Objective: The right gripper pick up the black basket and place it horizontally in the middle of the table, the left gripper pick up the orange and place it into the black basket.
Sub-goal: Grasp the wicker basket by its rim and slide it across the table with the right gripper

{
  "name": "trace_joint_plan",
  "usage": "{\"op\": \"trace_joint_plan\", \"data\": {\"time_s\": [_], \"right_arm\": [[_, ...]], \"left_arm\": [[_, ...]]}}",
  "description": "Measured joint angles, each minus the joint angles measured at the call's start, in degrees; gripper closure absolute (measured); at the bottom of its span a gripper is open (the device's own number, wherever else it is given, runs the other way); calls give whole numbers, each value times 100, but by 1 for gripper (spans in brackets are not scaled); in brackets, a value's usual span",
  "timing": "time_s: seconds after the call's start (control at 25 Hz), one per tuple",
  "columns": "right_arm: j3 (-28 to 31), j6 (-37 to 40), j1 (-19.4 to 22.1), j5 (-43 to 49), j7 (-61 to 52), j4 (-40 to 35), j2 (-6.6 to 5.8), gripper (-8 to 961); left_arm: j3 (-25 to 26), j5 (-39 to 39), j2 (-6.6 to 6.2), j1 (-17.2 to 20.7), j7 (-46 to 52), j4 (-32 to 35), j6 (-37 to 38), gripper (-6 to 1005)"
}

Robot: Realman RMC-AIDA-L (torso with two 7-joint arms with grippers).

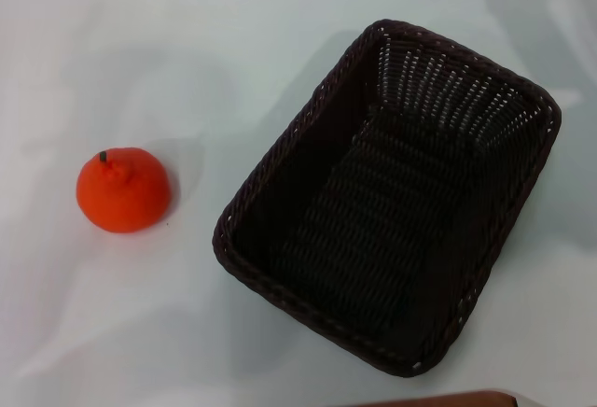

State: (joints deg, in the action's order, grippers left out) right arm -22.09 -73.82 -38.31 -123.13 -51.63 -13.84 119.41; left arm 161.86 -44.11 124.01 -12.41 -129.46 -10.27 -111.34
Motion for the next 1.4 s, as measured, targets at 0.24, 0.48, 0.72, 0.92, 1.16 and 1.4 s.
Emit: {"op": "trace_joint_plan", "data": {"time_s": [0.24, 0.48, 0.72, 0.92, 1.16, 1.4], "right_arm": [[-45, -2, 127, 11, -26, -4, -12, 145], [-174, -14, 231, 121, -422, -53, -78, 146], [-1444, -143, 319, 2242, -3537, -1859, -563, 147], [-1929, -742, 225, 4207, -5449, -3372, -834, 148], [-1970, -2085, -272, 7003, -7275, -5306, -799, 149], [-2170, -2951, -877, 8913, -7603, -5652, -690, 150]], "left_arm": [[-32, -24, 0, -2, -59, 3, 12, 188], [-32, -28, 0, -47, -53, 29, 7, 188], [-31, -28, 9, -51, -14, 40, 9, 188], [-31, -28, 10, -54, -10, 43, -2, 189], [-31, -28, 9, -78, -6, 44, 21, 189], [-32, -28, 1, -107, -2, 87, 68, 189]]}}
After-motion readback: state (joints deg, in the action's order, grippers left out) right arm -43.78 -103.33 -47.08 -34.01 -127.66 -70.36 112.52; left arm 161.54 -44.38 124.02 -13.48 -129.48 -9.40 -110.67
